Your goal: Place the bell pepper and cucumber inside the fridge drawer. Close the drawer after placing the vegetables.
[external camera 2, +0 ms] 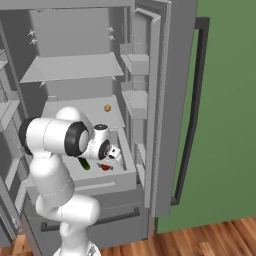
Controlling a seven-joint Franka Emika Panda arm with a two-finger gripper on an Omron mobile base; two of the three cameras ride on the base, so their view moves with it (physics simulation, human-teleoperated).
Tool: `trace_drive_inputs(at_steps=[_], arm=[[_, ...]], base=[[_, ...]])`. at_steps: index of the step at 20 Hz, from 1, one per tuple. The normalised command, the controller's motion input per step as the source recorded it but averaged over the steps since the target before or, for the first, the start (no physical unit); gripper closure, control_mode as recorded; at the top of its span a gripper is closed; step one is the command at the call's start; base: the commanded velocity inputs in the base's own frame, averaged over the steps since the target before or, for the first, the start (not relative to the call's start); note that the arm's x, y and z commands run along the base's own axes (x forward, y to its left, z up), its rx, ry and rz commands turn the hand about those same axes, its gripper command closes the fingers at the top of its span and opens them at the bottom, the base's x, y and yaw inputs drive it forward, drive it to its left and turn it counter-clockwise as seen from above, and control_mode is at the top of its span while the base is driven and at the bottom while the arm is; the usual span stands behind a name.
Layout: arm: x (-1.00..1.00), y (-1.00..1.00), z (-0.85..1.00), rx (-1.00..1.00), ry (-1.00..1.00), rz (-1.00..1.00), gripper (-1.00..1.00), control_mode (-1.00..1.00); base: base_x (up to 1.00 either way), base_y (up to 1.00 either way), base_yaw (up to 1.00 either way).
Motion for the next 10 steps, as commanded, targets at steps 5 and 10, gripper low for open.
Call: trace_drive_inputs(at_steps=[5, 10], arm=[[-0.03, 0.0, 0.43, 0.0, -0.08, 0.0, -1.0, -1.0], [-0.11, 0.0, 0.84, 0.0, -0.05, -0.01, -1.0, -1.0]], base=[[0.0, 0.0, 0.0], [0.0, 0.0, 0.0]])
